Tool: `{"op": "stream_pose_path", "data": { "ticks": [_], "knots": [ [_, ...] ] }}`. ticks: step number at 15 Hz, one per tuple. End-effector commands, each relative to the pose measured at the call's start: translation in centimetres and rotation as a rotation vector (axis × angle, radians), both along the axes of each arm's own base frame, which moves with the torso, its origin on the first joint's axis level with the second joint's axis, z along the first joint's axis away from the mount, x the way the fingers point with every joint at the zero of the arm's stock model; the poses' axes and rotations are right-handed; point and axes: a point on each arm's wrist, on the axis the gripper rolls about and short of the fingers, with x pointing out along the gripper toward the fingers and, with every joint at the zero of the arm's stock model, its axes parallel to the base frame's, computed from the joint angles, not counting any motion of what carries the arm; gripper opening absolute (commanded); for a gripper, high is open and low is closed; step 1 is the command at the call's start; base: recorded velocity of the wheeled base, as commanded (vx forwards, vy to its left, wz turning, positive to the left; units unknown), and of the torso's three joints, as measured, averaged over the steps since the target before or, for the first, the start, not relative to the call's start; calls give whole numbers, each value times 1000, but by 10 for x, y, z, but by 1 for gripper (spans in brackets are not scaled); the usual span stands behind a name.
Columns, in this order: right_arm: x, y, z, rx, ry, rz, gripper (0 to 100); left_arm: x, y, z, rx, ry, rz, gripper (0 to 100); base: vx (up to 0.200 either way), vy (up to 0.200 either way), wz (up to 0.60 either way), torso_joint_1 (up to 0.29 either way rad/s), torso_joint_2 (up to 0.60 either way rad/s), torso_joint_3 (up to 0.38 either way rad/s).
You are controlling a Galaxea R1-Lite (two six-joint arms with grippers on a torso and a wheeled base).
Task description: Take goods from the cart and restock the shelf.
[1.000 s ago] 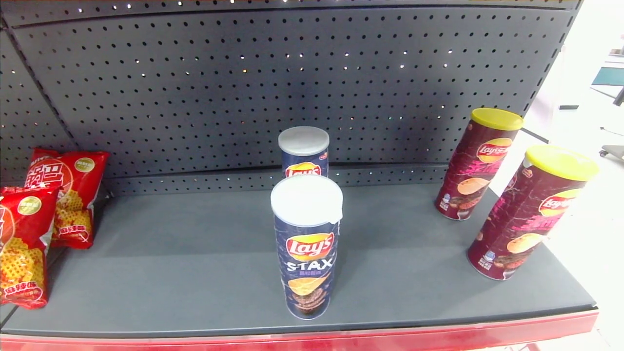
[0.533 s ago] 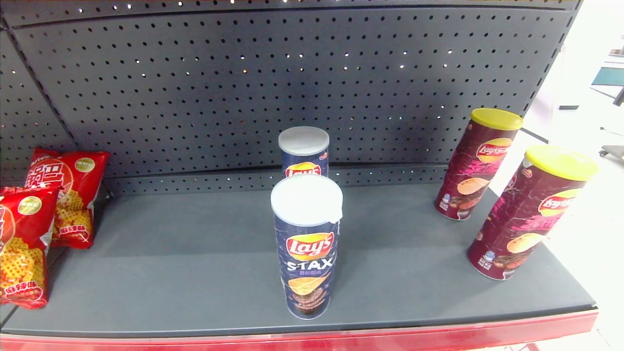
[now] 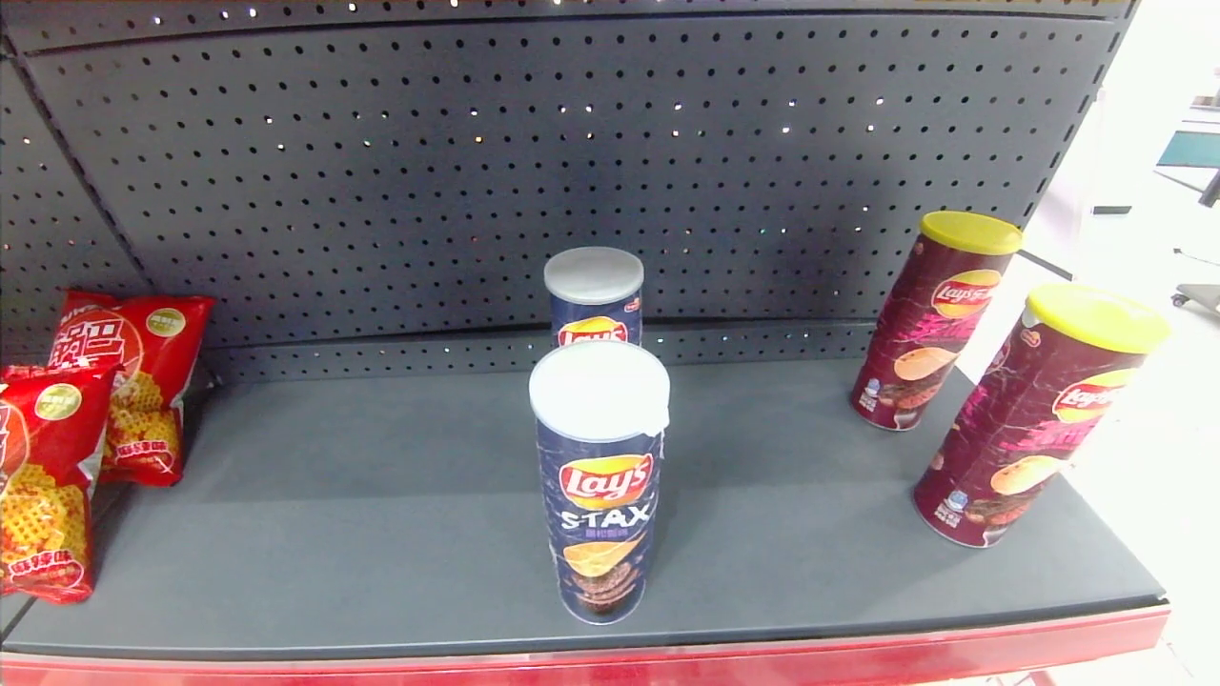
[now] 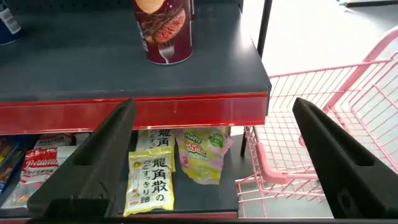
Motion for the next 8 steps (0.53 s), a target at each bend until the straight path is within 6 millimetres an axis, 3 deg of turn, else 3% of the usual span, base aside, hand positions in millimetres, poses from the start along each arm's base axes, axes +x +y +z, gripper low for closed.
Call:
{"op": "stream_pose_path", "data": {
  "ticks": [1,8],
  "knots": [
    [0,-1,0,-1,6,-28,100,0,0,0,1,1,1,100,0,0,0,0,0,0],
    [0,-1,0,1,5,-39,100,0,0,0,-1,1,1,100,0,0,0,0,0,0]
  ]
}}
